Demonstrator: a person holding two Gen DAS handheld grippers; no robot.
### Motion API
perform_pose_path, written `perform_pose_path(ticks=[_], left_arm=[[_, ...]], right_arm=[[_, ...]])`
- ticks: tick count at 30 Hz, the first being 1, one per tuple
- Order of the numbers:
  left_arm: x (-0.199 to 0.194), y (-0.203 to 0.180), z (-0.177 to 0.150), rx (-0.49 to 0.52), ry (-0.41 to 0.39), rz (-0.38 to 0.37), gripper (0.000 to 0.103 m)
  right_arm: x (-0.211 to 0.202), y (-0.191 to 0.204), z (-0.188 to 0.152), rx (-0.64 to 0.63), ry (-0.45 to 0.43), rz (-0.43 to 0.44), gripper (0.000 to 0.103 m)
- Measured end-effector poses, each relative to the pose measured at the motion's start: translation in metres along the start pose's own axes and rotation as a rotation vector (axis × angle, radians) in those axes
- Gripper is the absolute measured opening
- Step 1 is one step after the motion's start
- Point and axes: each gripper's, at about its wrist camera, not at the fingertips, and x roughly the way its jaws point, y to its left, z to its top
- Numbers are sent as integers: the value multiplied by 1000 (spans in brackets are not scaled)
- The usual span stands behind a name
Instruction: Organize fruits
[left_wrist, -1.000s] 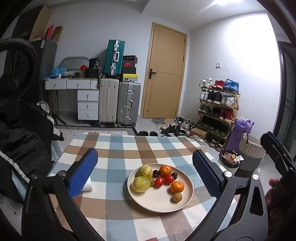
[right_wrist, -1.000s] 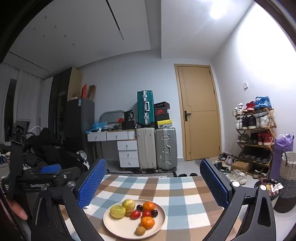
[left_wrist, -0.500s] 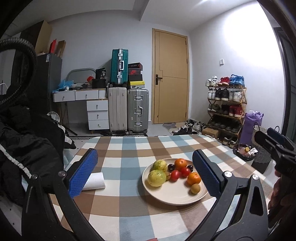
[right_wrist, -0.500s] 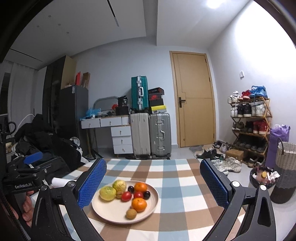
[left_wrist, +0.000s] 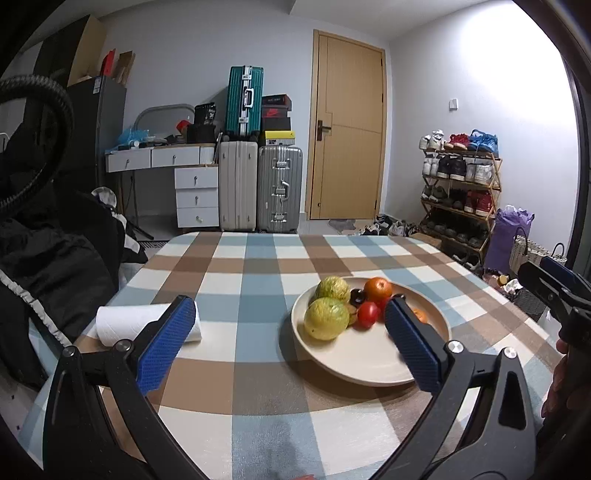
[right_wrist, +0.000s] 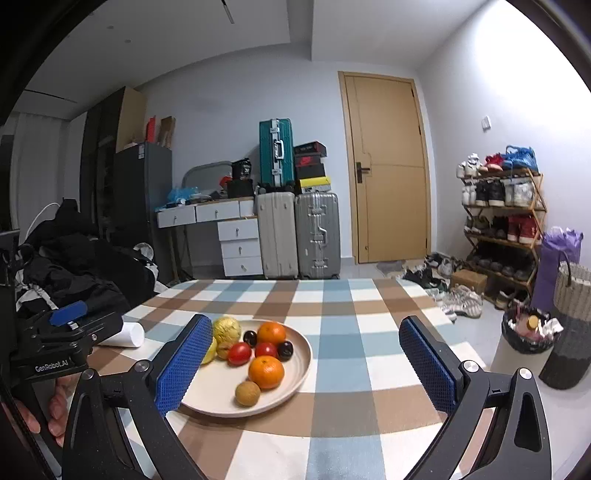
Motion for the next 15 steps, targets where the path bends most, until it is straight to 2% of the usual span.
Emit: perform_pose_path(ticks=[6,9,11,15], left_arm=[[9,-2,-3,3,-1,-21,102],[9,-3,-2,12,-2,-13,102],[9,-6,-3,22,-10,-5,102],[2,-12,-3,57,-24,-16,102]], right_arm=[[20,3,-4,-18,84,-11,103],[19,14,-6,-66,78,-8,103],[18,16,-8,-73,79,34,103],[18,16,-9,-70,81,30,103]])
